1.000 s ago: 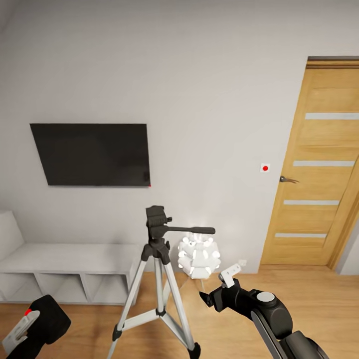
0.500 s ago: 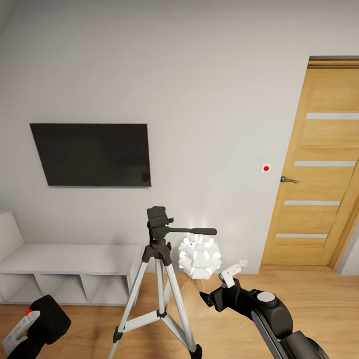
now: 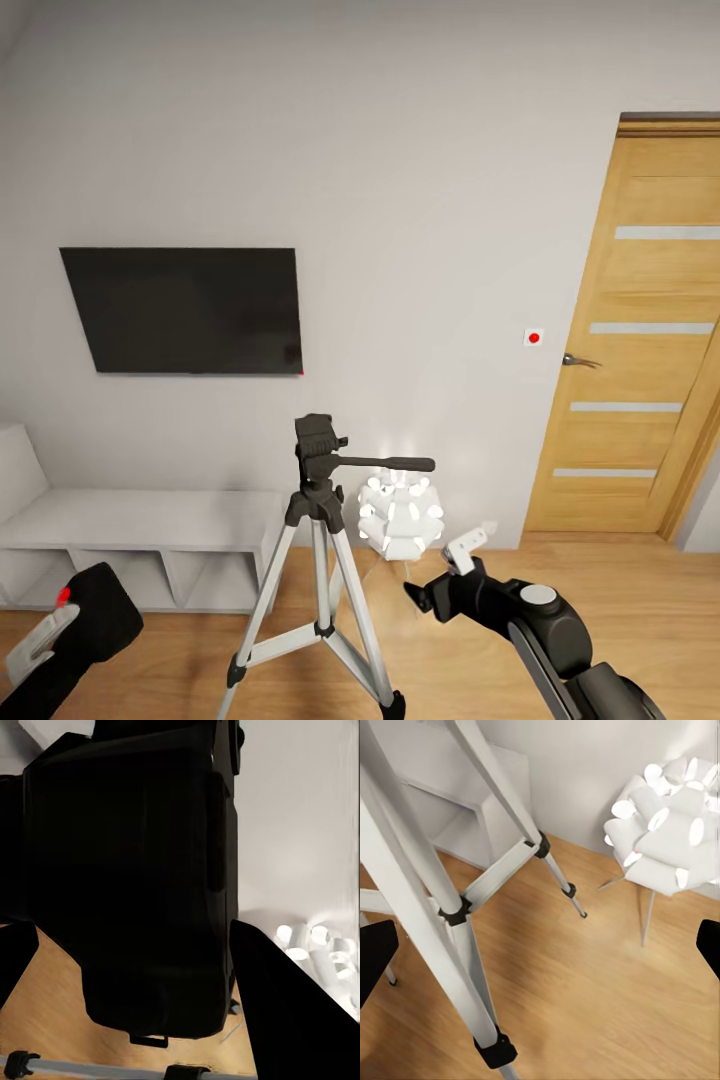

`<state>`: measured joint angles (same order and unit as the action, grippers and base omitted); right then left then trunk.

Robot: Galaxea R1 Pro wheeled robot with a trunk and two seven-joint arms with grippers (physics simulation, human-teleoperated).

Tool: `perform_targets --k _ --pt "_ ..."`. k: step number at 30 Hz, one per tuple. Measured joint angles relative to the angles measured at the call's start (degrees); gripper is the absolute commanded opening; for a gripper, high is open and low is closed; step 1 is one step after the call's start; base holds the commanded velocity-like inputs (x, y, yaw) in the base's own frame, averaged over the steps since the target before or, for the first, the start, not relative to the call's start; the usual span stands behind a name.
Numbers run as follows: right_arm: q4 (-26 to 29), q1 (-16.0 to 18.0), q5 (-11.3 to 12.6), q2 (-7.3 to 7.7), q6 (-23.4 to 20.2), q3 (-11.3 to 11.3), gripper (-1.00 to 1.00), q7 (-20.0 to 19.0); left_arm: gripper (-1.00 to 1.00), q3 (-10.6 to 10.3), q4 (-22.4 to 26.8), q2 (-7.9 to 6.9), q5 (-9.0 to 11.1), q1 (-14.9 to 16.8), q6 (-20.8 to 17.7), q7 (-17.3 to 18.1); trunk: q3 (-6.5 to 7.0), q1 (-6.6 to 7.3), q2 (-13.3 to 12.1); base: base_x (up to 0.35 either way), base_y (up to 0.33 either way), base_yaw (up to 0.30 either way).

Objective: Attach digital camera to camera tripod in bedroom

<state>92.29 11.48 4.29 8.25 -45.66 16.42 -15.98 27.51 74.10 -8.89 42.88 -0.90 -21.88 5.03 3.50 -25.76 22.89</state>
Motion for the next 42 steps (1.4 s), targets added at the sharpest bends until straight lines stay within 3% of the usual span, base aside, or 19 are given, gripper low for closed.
perform_targets --k 5,7,9,10,12,15,20,32,42 --pt "0.0 0.0 0.0 0.48 0.1 -1.0 1.00 -0.2 -1.00 0.0 -0.5 -0.51 -1.7 0.1 0.6 2.3 0.00 0.00 0.0 0.000 0.000 0.000" --pt "0.0 0.0 0.1 1.43 0.5 -1.1 1.00 -0.6 -1.00 0.0 -0.7 -0.66 -2.1 0.1 0.8 3.0 0.00 0.00 0.0 0.000 0.000 0.000" --pt "0.0 0.0 0.2 3.28 1.3 -1.1 1.00 -3.2 -1.00 0.0 -1.1 -0.88 -2.6 0.1 1.0 3.7 0.00 0.00 0.0 0.000 0.000 0.000" --pt "0.0 0.0 0.3 3.30 1.3 -1.1 1.00 -3.2 -1.00 0.0 -1.1 -0.89 -2.6 0.1 1.0 3.7 0.00 0.00 0.0 0.000 0.000 0.000" --pt "0.0 0.0 0.2 4.74 2.3 -1.1 1.00 -8.1 -1.00 0.0 -1.4 -1.14 -2.8 0.1 1.1 4.0 0.00 0.00 0.0 0.000 0.000 0.000" --pt "0.0 0.0 0.0 5.60 3.1 -1.1 1.00 -13.6 -1.00 0.0 -1.7 -1.38 -2.9 0.1 1.2 4.2 0.00 0.00 0.0 0.000 0.000 0.000" --pt "-0.1 -0.2 -0.1 6.20 3.8 -1.1 1.00 -18.7 -1.00 0.0 -1.9 -1.57 -3.0 0.1 1.3 4.3 0.00 0.00 0.0 0.000 0.000 0.000" --pt "-4.2 -0.4 -1.8 5.10 7.3 -0.6 1.00 -20.4 -1.00 -1.8 -1.9 -1.66 -3.1 0.2 1.2 4.0 0.00 0.00 0.0 0.000 0.000 0.000" --pt "-6.8 0.0 -2.7 -0.24 8.1 -0.6 1.00 -20.2 -1.00 -2.6 -1.9 -1.58 -3.1 0.3 1.2 3.6 0.00 0.00 0.0 0.000 0.000 0.000"
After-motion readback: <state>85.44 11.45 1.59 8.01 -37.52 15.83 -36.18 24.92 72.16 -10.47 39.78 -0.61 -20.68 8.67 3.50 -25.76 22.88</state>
